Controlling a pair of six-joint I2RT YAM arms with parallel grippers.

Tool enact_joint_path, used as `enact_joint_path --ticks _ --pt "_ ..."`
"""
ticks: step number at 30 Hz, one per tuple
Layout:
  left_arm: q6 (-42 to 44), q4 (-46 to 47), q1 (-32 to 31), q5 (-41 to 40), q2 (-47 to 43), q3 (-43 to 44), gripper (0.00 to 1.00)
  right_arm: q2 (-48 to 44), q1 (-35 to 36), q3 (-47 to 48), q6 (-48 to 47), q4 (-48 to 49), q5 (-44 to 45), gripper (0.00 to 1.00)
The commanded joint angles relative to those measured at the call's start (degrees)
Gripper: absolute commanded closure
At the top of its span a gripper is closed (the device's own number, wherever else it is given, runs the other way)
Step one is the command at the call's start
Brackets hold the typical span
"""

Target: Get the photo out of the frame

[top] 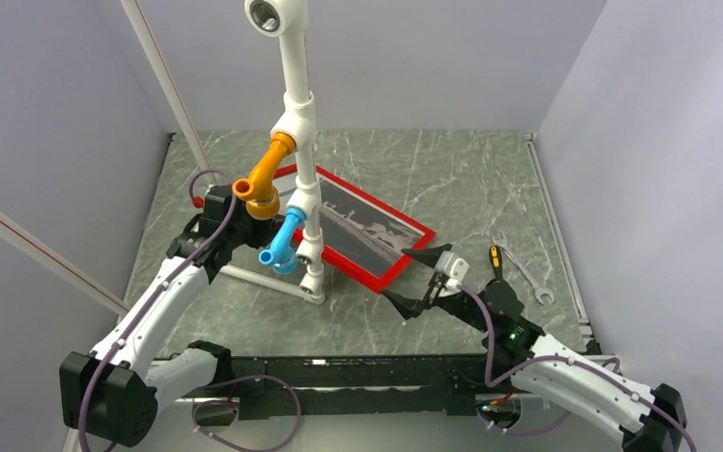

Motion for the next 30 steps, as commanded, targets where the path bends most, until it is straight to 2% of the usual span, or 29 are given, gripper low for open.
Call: enact_joint_path --ticks 1,5,7,12,15,18,24,30 --pt "4.32 -0.71 -0.36 -1.01 -1.00 3.93 1.00 6.85 0.45 2.12 -3.43 0.61 -3.88 0.03" --pt "5.03 -2.25 -0.36 -1.87 -0.93 6.07 1.00 12.23 0.56 -0.48 -9.11 8.81 -7.44 0.07" --pt "4.66 -3.69 -0.36 -2.31 -0.40 7.32 1.00 12.99 0.62 -0.99 -9.83 11.13 -5.85 0.08" --pt "3.89 -2.57 -0.36 -1.74 0.22 7.53 1.00 9.67 1.46 0.60 -11.46 5.30 -7.05 0.08" --pt "3.79 -4.73 -0.36 -1.74 0.70 9.08 1.00 6.54 3.49 -1.44 -13.41 7.55 -4.13 0.01" --pt "2.94 -2.97 -0.36 -0.24 -0.08 8.59 1.00 8.85 4.33 -2.13 -16.62 9.39 0.40 0.01" --pt "1.56 -6.00 -0.38 -0.26 -0.27 10.55 1.00 19.32 4.88 -0.20 -21.56 15.95 -0.13 0.11" --pt "1.02 -9.56 -0.34 -1.04 -1.19 12.10 1.00 24.33 4.84 -1.52 -23.27 25.34 0.70 0.18"
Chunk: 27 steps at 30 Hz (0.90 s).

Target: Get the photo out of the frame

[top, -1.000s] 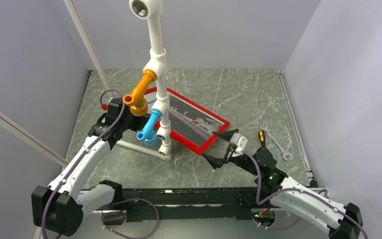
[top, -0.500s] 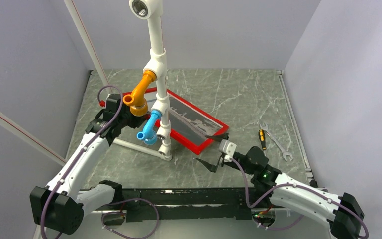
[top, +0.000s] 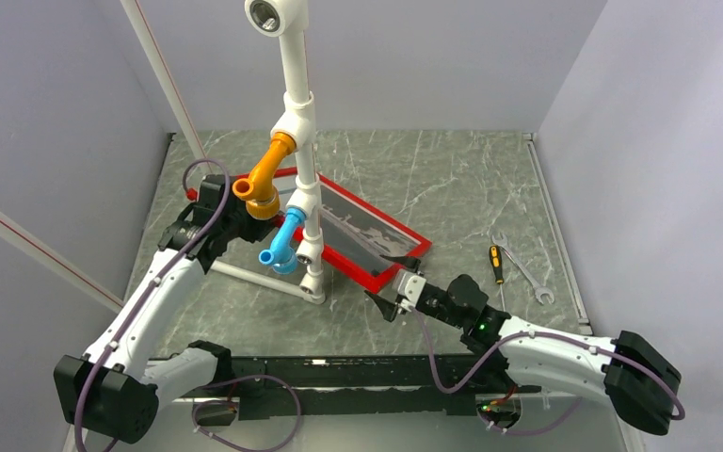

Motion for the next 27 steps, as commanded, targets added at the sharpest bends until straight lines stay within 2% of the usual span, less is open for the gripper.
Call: enact_joint_path --ticks 1,5,9,14,16,18,20,24,27 --pt "0.70 -0.41 -0.30 0.03 -2.53 3.55 1.00 1.77 0.37 0.00 -2.70 12.26 1.02 0.20" --pt "0.15 -0.50 -0.30 0.03 -3.05 2.53 1.00 4.46 0.44 -0.63 -3.70 17.55 1.29 0.26" --pt "-1.41 -0.16 -0.30 0.03 -3.73 1.12 1.00 6.76 0.45 0.37 -3.53 18.42 1.08 0.34" --pt "-1.08 -1.58 -0.30 0.03 -4.13 1.80 1.00 8.52 0.45 0.37 -1.19 21.51 2.32 0.49" --pt "-0.31 -0.76 -0.29 0.03 -4.87 1.36 0.98 8.28 0.38 1.87 0.22 19.13 3.33 0.61" --pt "2.14 -0.34 -0.30 -1.84 -5.81 1.80 0.88 8.11 0.32 4.06 1.62 14.20 3.98 0.65" --pt "4.75 -1.25 -0.30 -3.44 -7.04 2.73 0.72 8.23 0.34 4.98 2.72 12.87 4.99 0.64" --pt "12.54 -2.31 -0.29 -8.60 -12.78 3.37 0.34 7.61 -0.45 5.68 5.72 11.40 8.34 0.65" --pt "18.71 -3.19 -0.30 -11.73 -18.73 2.39 0.19 7.86 -1.60 7.05 7.15 8.75 7.34 0.66"
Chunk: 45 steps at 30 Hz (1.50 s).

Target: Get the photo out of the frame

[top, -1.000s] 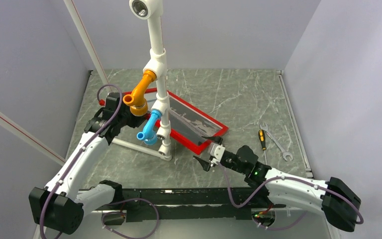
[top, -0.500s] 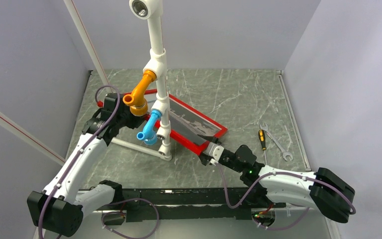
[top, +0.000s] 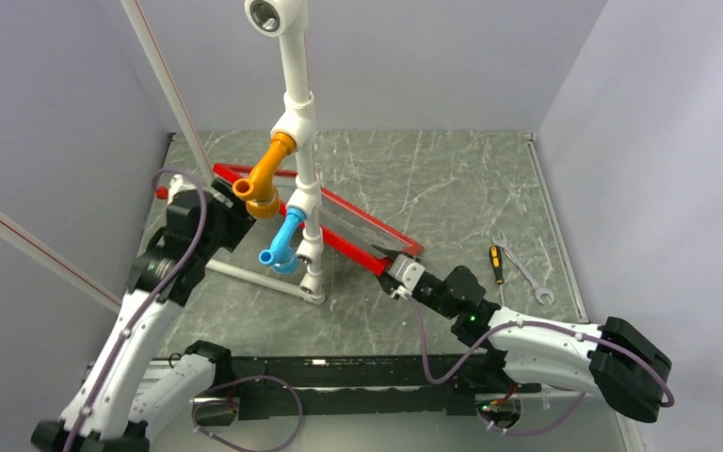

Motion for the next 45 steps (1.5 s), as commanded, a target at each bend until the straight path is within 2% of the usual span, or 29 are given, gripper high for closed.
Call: enact_joint_path --ticks 1,4,9,14,18,21,25,28,32,34,38,43,45 --pt "12.31 -0.55 -0.17 -5.94 -9.15 0.92 0.17 0.14 -1.88 3.85 9.34 -5.31 3.07 0.67" --pt "17.53 0.17 -0.17 -4.09 -14.74 -2.04 0.12 1.07 -4.60 5.67 13.07 -7.49 1.52 0.73" --pt "24.03 -5.85 -0.17 -2.41 -20.93 -3.82 0.11 2.60 -14.13 8.25 20.32 -10.29 -10.41 0.80" --pt "27.67 -9.96 -0.17 -1.10 -25.44 -5.28 0.12 3.76 -18.88 10.64 25.23 -11.39 -18.12 0.90" --pt "29.22 -10.64 -0.17 -0.62 -27.30 -5.98 0.12 5.22 -23.79 12.76 34.09 -10.53 -24.70 1.00" --pt "31.24 -10.59 -0.17 -0.94 -26.56 -5.96 0.12 7.22 -26.67 15.69 37.67 -12.57 -28.97 1.00" --pt "32.28 -10.35 -0.17 -0.50 -24.85 -5.48 0.12 11.79 -30.67 21.36 39.05 -20.44 -35.98 1.00" --pt "32.31 -8.78 -0.17 -0.50 -24.02 -6.05 0.12 15.11 -34.51 23.22 44.12 -17.84 -45.74 1.00" --pt "32.18 -6.42 -0.16 0.69 -22.65 -6.95 0.12 18.35 -37.32 25.54 47.41 -17.35 -51.84 1.00" --pt "32.63 -5.27 -0.17 1.28 -21.37 -6.87 0.12 20.07 -39.24 25.45 50.87 -13.30 -56.12 1.00" --pt "34.51 -2.89 -0.17 2.06 -17.23 -4.83 0.12 25.36 -42.72 24.55 63.05 1.72 -65.66 1.00" --pt "37.14 1.64 -0.17 2.77 -9.61 -0.73 0.12 32.76 -43.77 23.88 79.27 22.70 -68.98 1.00" --pt "38.19 3.58 -0.16 2.91 -6.06 0.92 0.12 35.16 -44.56 24.08 81.36 25.47 -68.24 1.00"
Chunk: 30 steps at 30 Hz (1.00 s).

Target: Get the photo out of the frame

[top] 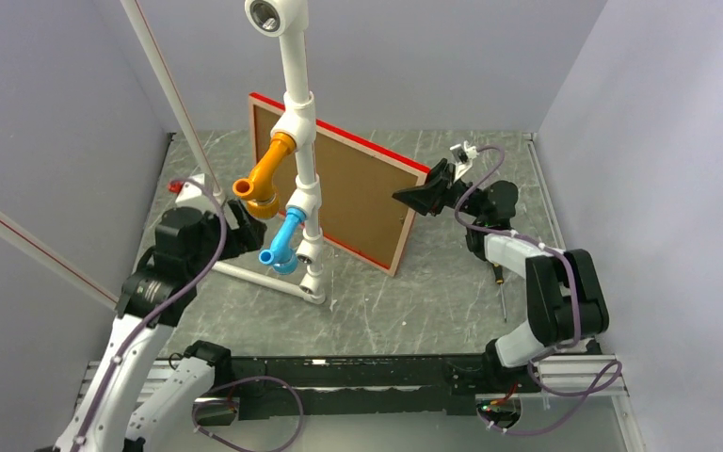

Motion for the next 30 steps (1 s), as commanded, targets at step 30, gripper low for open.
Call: enact_joint_path --ticks 30 --pt "13.45 24.55 11.27 17.01 35.80 10.57 0.15 25.99 -1.30 28.62 -25.13 -69.73 25.30 1.00"
